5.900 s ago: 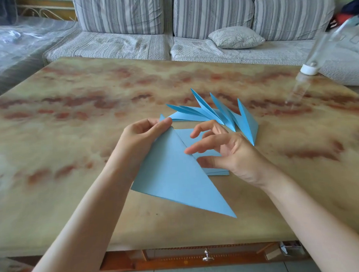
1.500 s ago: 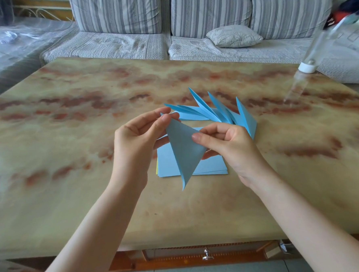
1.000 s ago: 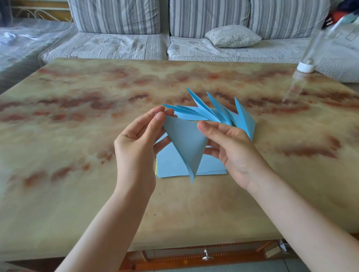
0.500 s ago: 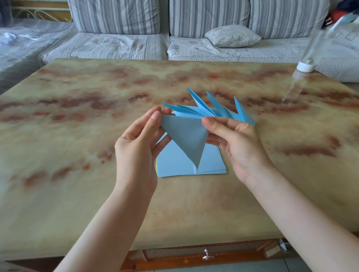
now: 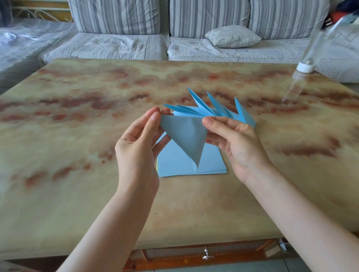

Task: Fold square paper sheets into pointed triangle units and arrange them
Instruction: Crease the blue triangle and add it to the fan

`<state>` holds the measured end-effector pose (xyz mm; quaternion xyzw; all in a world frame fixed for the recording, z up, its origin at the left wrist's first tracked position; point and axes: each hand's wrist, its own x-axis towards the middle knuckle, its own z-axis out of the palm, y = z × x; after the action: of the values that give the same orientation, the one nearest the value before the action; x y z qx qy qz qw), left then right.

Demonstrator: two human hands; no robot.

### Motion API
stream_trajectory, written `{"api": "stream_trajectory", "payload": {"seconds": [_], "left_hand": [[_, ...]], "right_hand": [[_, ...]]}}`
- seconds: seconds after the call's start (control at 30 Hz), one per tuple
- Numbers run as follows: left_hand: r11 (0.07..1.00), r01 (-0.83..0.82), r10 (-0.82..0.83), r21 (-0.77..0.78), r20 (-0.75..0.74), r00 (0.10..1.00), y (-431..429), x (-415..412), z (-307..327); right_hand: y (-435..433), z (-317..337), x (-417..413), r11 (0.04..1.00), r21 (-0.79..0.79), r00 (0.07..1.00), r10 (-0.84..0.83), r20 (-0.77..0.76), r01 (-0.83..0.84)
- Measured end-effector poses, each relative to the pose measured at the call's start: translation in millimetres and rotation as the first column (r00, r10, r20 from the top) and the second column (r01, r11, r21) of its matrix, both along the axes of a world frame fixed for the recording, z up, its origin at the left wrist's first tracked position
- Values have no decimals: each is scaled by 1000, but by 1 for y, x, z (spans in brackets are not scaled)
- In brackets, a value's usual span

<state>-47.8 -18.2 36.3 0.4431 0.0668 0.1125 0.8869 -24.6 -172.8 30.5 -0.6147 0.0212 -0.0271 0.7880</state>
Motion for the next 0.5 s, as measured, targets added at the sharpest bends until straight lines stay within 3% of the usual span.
{"api": "stream_trajectory", "payload": {"seconds": [0.17, 0.27, 0.33, 0.43, 0.5], "left_hand": [[996, 72, -70, 56, -47, 996, 8, 5, -1], [956, 87, -76, 281, -51, 996, 14, 9, 1], [876, 79, -76, 476, -25, 997, 18, 10, 3], [644, 53, -84, 763, 1, 997, 22, 11, 3], [521, 52, -106, 852, 4, 994, 23, 12, 2]], "right_hand": [[-2, 1, 0, 996, -86, 999, -25, 22, 27], [-6, 2, 1, 985, -163, 996, -51, 70, 62], [-8, 3, 0, 977, -204, 994, -33, 102, 54], [-7, 4, -2, 953, -301, 990, 34, 139, 10], [-6, 4, -5, 931, -363, 985, 85, 153, -24]]}}
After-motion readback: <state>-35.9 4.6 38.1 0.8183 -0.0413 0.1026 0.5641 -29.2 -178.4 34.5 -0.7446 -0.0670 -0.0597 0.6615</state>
